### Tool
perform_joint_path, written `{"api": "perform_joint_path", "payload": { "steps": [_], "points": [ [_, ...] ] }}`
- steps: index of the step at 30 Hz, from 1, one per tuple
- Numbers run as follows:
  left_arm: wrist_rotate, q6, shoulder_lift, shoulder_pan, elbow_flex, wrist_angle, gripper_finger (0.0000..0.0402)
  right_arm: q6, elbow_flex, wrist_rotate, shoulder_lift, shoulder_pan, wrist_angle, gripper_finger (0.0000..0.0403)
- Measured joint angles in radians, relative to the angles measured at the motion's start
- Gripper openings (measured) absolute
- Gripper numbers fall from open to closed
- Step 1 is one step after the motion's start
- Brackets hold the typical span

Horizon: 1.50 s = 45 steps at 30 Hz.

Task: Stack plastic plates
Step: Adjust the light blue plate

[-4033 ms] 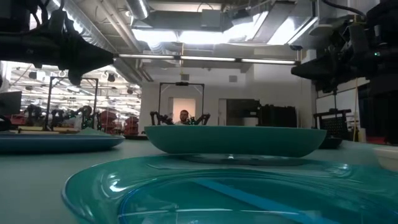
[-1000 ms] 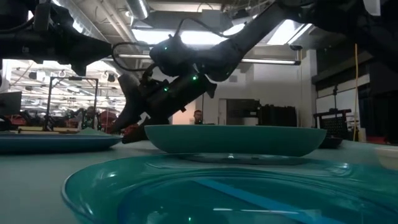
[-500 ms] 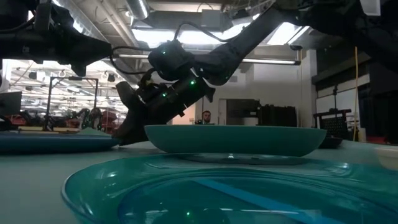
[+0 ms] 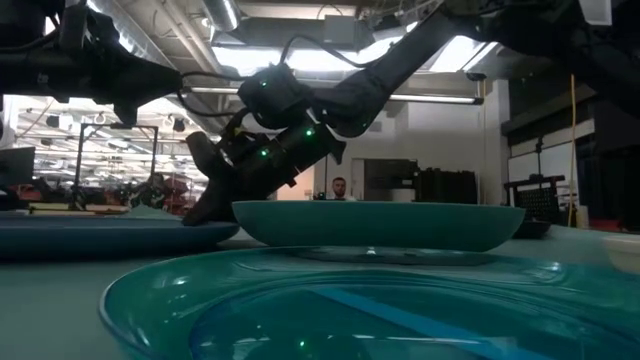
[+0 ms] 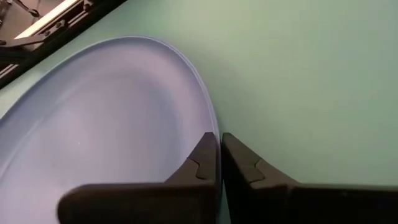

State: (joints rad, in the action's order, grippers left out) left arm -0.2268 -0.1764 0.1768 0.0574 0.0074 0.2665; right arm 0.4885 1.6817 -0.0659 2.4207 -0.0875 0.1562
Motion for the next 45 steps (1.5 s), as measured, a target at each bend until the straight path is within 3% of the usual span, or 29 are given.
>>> {"api": "perform_joint_path", "payload": {
  "steps": [14, 27, 33, 40, 45],
  "points": [
    [0.011, -0.031, 0.000, 0.000, 0.000, 0.083, 0.0085, -0.069, 0.000, 0.023, -0.109, -0.012, 0.020, 0.0001],
    [0.011, -0.034, 0.000, 0.000, 0.000, 0.092, 0.0085, -0.156, 0.000, -0.010, -0.245, -0.018, -0.078, 0.0001],
    [0.011, -0.035, 0.000, 0.000, 0.000, 0.091, 0.0085, -0.156, 0.000, 0.012, -0.241, -0.019, -0.071, 0.0001],
    [0.011, -0.054, 0.000, 0.000, 0.000, 0.091, 0.0085, -0.117, -0.001, 0.029, -0.161, -0.020, 0.048, 0.0001],
    [0.011, -0.059, 0.000, 0.000, 0.000, 0.087, 0.0085, -0.116, 0.000, 0.029, -0.109, -0.018, 0.040, 0.0001]
  ]
}}
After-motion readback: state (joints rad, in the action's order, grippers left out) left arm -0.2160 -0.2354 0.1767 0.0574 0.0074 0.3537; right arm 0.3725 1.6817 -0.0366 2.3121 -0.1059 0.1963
